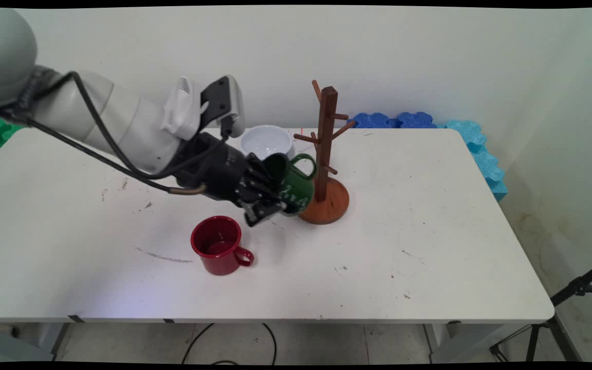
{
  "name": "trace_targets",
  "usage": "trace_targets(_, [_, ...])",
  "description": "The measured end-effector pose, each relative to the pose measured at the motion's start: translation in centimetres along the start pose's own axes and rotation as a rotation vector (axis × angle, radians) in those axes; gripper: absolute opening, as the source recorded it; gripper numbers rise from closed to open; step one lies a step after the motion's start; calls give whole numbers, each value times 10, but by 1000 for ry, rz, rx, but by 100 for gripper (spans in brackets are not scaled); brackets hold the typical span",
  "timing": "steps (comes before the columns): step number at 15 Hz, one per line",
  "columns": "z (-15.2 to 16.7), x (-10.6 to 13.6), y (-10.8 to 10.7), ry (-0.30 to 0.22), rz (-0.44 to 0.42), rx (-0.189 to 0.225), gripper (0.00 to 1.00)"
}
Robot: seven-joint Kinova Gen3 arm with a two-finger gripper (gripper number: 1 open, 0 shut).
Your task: Place the picked object on the table
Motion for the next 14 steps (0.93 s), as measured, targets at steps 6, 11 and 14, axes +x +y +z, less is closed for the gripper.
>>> trace_targets(6, [-24, -9, -22, -161, 108, 52, 0])
trace_targets(11, [-30, -17, -42, -263, 182, 93, 0])
trace_targets(14, [-25, -20, -60, -322, 220, 123, 0])
